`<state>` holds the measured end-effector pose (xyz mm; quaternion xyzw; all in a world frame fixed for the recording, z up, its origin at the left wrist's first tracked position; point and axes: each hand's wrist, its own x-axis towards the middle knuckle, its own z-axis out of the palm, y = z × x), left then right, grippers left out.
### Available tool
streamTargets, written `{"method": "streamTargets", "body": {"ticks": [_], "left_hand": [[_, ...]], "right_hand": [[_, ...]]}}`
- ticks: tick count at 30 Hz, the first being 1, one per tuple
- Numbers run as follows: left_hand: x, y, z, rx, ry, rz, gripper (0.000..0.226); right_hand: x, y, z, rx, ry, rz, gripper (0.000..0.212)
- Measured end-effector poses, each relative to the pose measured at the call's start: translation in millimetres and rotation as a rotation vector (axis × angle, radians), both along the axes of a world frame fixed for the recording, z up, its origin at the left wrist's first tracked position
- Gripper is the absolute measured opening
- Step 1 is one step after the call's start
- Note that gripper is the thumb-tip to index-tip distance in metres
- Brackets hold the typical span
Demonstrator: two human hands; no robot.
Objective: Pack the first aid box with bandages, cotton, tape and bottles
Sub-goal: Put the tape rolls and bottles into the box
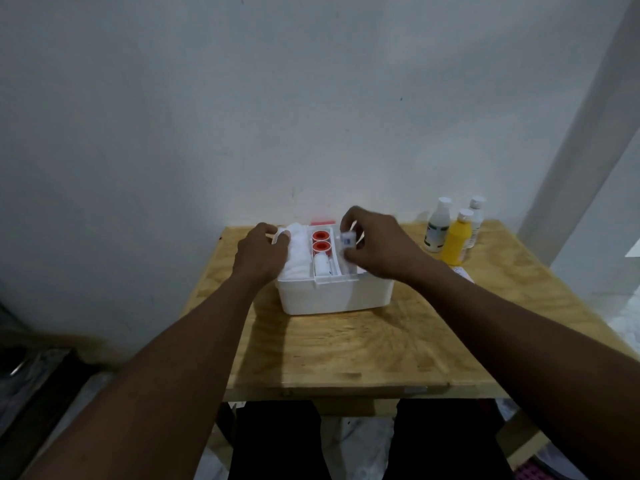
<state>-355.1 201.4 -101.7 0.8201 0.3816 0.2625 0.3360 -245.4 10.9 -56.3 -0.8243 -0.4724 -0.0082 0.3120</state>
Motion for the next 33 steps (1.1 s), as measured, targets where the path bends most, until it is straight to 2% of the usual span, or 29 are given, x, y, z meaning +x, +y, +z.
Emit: {"method": "streamTargets", "body": {"ticks": [5,10,14,16,18,22,24,26,28,30,33], "left_hand": [[-3.9,-11.5,16.6,0.278,-0.096,-0.058,0.033],[1.7,-31.6,35.4,0.454,-0.027,-0.324,0.024],[5.1,-53.8,46.5,0.417,0.063,-0.515,0.030],[5.1,-59.6,47.9,0.410,0.132,-0.565,0.020],[4.5,-62.2,47.2,0.436,0.156,-0.579,0.011],[3.1,-62.0,45.6,0.369,0.143,-0.569,0.013],[4.0,-61.5,44.2,0.318,0.147,-0.575,0.017],[4.6,-60.8,42.9,0.283,0.156,-0.573,0.020],[4.8,-59.8,41.6,0.265,0.163,-0.570,0.022],[5.0,-58.7,40.6,0.260,0.166,-0.575,0.021],[5.4,-57.2,41.1,0.242,0.171,-0.583,0.018]], "right_hand": [[-2.0,-10.5,-9.1,-0.045,0.006,0.090,0.020],[-0.5,-18.8,-4.8,-0.063,0.151,0.119,0.022],[5.1,-26.1,-5.2,-0.008,0.263,0.124,0.022],[6.9,-29.0,-6.3,0.025,0.279,0.109,0.016],[7.8,-31.8,-6.2,0.118,0.246,0.045,0.010],[25.8,-42.1,-8.4,0.403,0.054,-0.240,0.009],[45.6,-52.2,-15.9,0.296,0.018,-0.389,0.010],[66.2,-65.7,-31.9,-0.031,0.038,-0.471,0.020],[75.4,-79.0,-48.8,-0.334,0.037,-0.484,0.020],[74.8,-86.9,-61.0,-0.421,0.023,-0.501,0.014],[71.5,-86.7,-66.1,-0.376,0.011,-0.525,0.013]]}}
